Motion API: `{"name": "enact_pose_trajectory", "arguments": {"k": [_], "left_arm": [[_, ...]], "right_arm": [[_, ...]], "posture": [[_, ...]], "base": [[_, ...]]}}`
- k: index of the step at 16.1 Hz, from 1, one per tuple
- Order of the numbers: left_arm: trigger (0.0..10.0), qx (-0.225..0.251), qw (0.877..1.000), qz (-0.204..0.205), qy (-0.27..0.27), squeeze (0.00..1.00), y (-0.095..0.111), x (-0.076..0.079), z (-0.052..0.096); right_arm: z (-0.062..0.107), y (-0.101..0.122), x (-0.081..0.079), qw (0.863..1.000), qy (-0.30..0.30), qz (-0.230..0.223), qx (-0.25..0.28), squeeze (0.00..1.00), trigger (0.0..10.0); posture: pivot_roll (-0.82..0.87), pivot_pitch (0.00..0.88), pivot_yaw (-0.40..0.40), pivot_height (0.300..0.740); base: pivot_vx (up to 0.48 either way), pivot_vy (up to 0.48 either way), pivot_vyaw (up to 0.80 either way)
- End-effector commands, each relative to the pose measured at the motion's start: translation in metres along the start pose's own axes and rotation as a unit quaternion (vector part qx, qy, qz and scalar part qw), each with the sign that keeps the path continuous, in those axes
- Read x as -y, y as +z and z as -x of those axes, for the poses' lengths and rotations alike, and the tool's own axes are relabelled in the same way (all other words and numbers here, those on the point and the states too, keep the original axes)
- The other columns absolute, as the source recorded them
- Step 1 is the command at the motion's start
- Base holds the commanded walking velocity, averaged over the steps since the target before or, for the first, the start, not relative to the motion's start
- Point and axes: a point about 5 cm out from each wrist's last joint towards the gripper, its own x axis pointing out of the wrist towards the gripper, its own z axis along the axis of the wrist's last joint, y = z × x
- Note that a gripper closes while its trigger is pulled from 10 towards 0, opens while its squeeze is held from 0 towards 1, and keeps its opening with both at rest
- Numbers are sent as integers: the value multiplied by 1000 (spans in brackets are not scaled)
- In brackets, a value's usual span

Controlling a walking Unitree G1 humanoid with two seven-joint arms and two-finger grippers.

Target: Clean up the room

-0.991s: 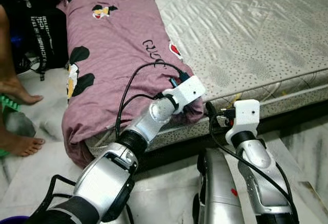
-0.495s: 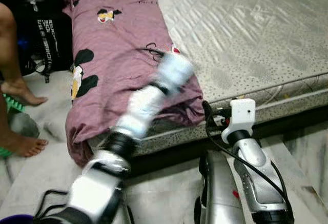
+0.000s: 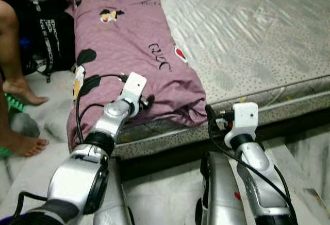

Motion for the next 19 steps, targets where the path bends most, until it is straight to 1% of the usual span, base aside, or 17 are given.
{"name": "enact_pose_trajectory", "arguments": {"k": [1, 2, 3, 4, 5, 6, 7, 8, 9, 10, 11, 12, 13, 14, 15, 16, 19], "left_arm": [[10000, -62, 998, -12, -30, 1000, -27, 7, 3], [10000, -98, 993, -17, -67, 1000, -43, 19, 5], [10000, -120, 988, -20, -98, 1000, -56, 32, 6], [10000, -141, 980, -26, -139, 1000, -70, 48, 9], [10000, -147, 976, -29, -156, 1000, -76, 57, 11], [10000, -138, 978, -31, -155, 1000, -77, 61, 11], [10000, -127, 981, -34, -145, 1000, -75, 60, 10], [10000, -97, 987, -39, -118, 1000, -66, 54, 7], [10000, -83, 990, -39, -106, 1000, -61, 51, 6], [10000, -41, 995, -54, -74, 1000, -46, 41, 4], [10000, -3, 997, -59, -49, 1000, -33, 33, 4], [10000, 26, 998, -53, -23, 1000, -23, 24, 4], [10000, 64, 997, -47, -9, 1000, -12, 19, 6], [10000, 108, 994, -30, 10, 1000, 0, 13, 9], [10000, 188, 981, 2, 47, 1000, 18, 4, 22], [10000, 205, 977, 14, 53, 1000, 19, 3, 27], [10000, 244, 964, 36, 100, 1000, 6, 1, 52]], "right_arm": [[2, 5, 2, 1000, 0, 4, 6, 0, 10000], [3, 5, 3, 1000, -3, 6, 6, 0, 10000], [4, 5, 4, 1000, -5, 7, 6, 0, 10000], [4, 5, 5, 1000, -6, 7, 4, 0, 10000], [4, 4, 4, 1000, -5, 7, 3, 0, 10000], [3, 5, 3, 1000, -1, 6, 4, 0, 10000], [2, 5, 1, 1000, 1, 5, 4, 0, 10000], [0, 6, 0, 1000, 5, 5, 6, 0, 10000], [-1, 7, -1, 1000, 7, 5, 7, 0, 10000], [-4, 7, -2, 1000, 9, 4, 9, 0, 10000], [-5, 9, -3, 1000, 10, 3, 12, 0, 10000], [-6, 9, -3, 1000, 11, 2, 14, 0, 10000], [-7, 10, -3, 1000, 11, 2, 15, 0, 10000], [-7, 10, -3, 1000, 10, 1, 17, 0, 10000], [-8, 11, -5, 1000, 10, -2, 23, 0, 10000], [-9, 12, -6, 1000, 11, -4, 25, 0, 10000], [-15, 13, -14, 999, 17, -16, 33, 0, 10000]], "posture": [[-103, 42, 42, 493], [-103, 42, 42, 493], [-108, 44, 44, 493], [-108, 44, 44, 493], [-104, 43, 41, 493], [-99, 40, 36, 493], [-94, 38, 34, 493], [-84, 33, 30, 493], [-83, 32, 29, 493], [-75, 25, 27, 493], [-73, 24, 28, 493], [-69, 20, 28, 493], [-66, 18, 29, 493], [-61, 16, 29, 493], [-42, 8, 32, 493], [-42, 8, 32, 493], [-10, 0, 39, 493]], "base": [[0, 0, 0], [0, 0, 0], [0, 0, 0], [0, 0, 0], [0, 0, 0], [0, 0, 0], [0, 0, 0], [0, 0, 0], [0, 0, 0], [0, 0, 0], [0, 0, 0], [0, 0, 0], [0, 0, 0], [0, 0, 0], [0, 0, 0], [0, 0, 0], [0, 0, 0]]}}
